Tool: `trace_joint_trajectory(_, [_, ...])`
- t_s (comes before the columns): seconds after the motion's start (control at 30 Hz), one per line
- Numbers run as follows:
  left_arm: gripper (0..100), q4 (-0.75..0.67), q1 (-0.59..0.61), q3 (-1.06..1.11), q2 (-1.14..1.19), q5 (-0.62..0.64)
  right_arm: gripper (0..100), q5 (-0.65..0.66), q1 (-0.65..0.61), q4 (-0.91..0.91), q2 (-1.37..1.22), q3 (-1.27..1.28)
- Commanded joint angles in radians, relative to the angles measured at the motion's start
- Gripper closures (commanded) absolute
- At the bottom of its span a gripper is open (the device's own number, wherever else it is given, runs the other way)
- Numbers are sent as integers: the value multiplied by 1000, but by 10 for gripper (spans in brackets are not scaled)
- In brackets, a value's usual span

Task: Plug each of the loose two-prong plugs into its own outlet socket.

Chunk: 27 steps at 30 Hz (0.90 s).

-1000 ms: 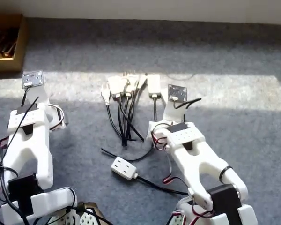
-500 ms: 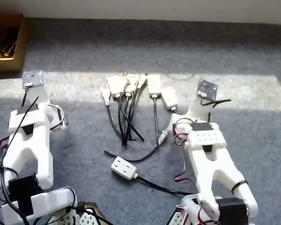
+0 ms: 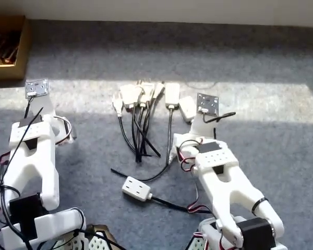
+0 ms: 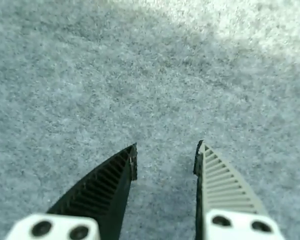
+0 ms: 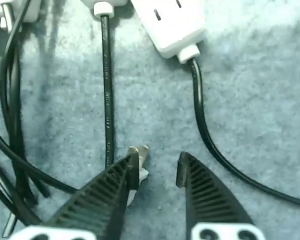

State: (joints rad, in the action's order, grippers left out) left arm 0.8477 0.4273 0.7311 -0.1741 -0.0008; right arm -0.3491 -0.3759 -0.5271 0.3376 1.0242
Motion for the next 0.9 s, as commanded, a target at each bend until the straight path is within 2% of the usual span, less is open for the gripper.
trace_joint_trajectory(0.0, [796, -12, -21, -4, -36, 2, 865, 9, -18, 4, 1, -4])
trace_joint_trajectory(0.1, [796, -12, -21, -4, -36, 2, 865, 9, -28, 4, 45, -4])
trace_joint_trajectory(0.33, [796, -14, -22, -4, -36, 2, 865, 14, -143, 4, 176, 7])
trace_joint_trajectory(0.63, [796, -14, -21, -4, -36, 2, 865, 17, -139, 7, 189, 85])
trace_joint_trajectory(0.87, [796, -14, -21, -2, -36, 2, 865, 15, -87, 5, 189, 116])
